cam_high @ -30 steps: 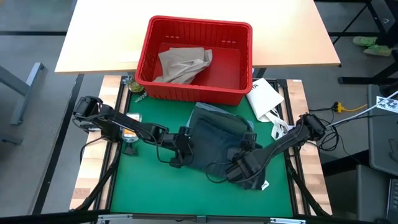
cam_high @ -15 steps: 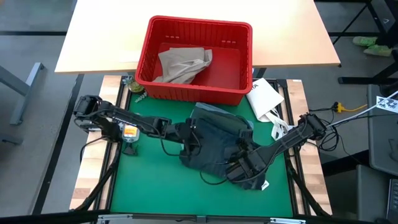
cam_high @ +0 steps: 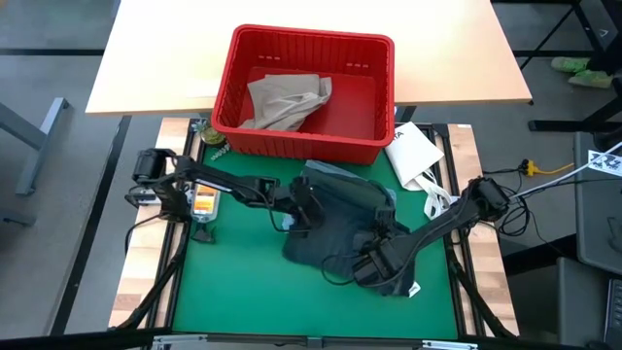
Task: Fold Laundry from Bin
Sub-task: Stack the dark blue pants on top of the folded blue pants
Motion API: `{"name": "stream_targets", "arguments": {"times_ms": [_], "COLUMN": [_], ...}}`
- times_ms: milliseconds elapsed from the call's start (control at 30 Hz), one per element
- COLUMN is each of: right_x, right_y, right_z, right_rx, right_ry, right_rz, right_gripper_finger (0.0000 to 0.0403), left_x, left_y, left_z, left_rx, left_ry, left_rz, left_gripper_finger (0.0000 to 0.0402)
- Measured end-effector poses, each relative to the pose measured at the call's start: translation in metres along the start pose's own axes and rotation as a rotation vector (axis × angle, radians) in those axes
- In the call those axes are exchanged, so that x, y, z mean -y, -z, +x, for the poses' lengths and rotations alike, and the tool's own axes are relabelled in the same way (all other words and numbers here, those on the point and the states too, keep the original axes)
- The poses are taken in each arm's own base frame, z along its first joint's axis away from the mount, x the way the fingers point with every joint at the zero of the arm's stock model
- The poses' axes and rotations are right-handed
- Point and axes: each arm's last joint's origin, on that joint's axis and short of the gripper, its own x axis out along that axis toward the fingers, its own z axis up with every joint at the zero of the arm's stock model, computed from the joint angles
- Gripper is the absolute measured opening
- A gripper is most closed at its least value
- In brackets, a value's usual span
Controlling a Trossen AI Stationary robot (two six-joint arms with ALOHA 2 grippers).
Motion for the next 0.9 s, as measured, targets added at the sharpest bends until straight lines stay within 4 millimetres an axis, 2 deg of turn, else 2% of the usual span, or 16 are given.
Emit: {"name": "stream_targets", "arguments": {"times_ms": [267,500,667,900], "right_x": [-0.016,-0.019,-0.015,0.005], "right_y": [0.012,0.016,0.011,-0.003], "right_z": [0.037,0.046,0.033,-0.013], "right_rx": [0.025,0.027,0.004,-0.034], "right_ry": [-0.016,-0.007,-0.012,-0.028], "right_rz": [0.017,0.042,0.032,0.016], "right_gripper_finger": [0.0154,0.0154,0.0154,0.0154], "left_x": [-0.002,-0.002,-0.003,-0.008], "left_y": [0.014,0.016,0.013,-0.002], "left_z": [0.026,0.028,0.023,-0.01], "left_rx": [-0.07,-0.075,-0.061,0.014], "left_ry": [-0.004,-0.006,-0.009,-0.03], "left_rz": [-0.003,-0.003,-0.003,-0.013], "left_gripper_finger": [0.0166,0.0166,0.0166,0.0166]}}
